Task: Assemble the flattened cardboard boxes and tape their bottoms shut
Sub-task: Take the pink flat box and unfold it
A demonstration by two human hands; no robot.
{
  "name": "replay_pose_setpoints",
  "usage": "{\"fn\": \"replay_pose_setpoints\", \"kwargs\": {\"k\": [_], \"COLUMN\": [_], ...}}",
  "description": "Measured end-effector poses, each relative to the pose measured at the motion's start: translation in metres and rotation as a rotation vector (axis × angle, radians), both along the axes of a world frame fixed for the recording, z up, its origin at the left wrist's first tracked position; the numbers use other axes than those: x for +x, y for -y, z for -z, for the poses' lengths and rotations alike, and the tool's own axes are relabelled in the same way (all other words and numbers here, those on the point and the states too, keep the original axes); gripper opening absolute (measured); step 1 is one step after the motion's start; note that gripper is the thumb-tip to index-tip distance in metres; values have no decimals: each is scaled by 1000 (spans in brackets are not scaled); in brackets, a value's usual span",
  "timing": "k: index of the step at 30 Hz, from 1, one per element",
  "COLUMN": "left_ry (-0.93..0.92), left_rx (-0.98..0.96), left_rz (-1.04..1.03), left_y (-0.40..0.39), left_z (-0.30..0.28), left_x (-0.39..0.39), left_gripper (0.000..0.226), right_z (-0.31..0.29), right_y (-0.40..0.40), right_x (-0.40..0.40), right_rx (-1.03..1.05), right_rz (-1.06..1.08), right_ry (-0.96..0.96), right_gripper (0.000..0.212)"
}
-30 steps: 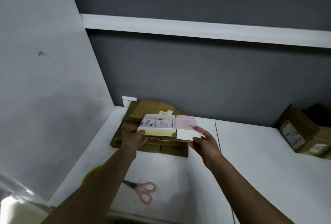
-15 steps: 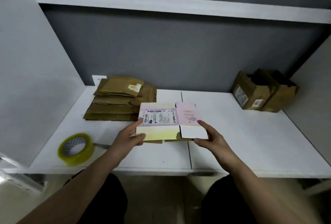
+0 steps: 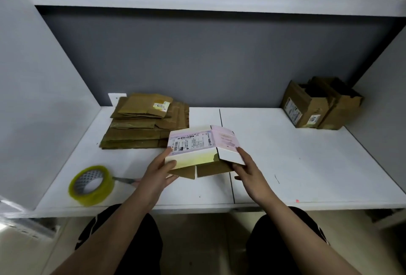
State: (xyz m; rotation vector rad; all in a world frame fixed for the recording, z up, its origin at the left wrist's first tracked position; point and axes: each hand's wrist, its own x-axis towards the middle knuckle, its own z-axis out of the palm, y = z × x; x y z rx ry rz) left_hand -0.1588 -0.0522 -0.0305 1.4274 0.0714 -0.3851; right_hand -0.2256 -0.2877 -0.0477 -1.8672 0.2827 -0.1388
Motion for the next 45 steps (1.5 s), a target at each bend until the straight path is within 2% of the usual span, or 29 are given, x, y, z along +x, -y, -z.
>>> {"fn": "replay_pose_setpoints", "kwargs": {"k": [4, 7, 11, 17, 22, 25, 30, 37, 41, 45], "left_ry": [121, 164, 210, 251, 257, 213, 155, 137, 218, 300], "left_rx": [116, 187, 211, 281, 354, 416, 416, 209, 311, 358], "left_rz": [126, 195, 186, 246, 233, 210, 172, 200, 169, 139], "left_y": [1, 5, 6, 3, 4, 5, 7, 5, 7, 7], "left_z": [2, 5, 4, -1, -9, -8, -5, 14, 18, 21], "left_x": [-5, -7, -10, -12, -14, -13, -13, 3, 2, 3], "left_gripper": [66, 76, 58, 46, 36, 42, 19, 12, 23, 21], "right_z": [1, 1, 3, 0, -7, -4, -6, -13, -7, -6], "right_y": [-10, -20, -27, -28, -25, -22, -19, -12, -10, -9], "right_x": [5, 9, 13, 11, 2, 3, 3, 12, 18, 19], "right_rx": [-167, -156, -102, -66, -272, -214, -99, -127, -159, -89], "right_rz": [76, 164, 212, 242, 100, 101, 48, 47, 64, -5], "right_ry": [-11, 23, 24, 13, -62, -61, 2, 62, 106, 156], "right_gripper": [35, 30, 22, 17, 37, 46, 49, 50, 48, 32]}}
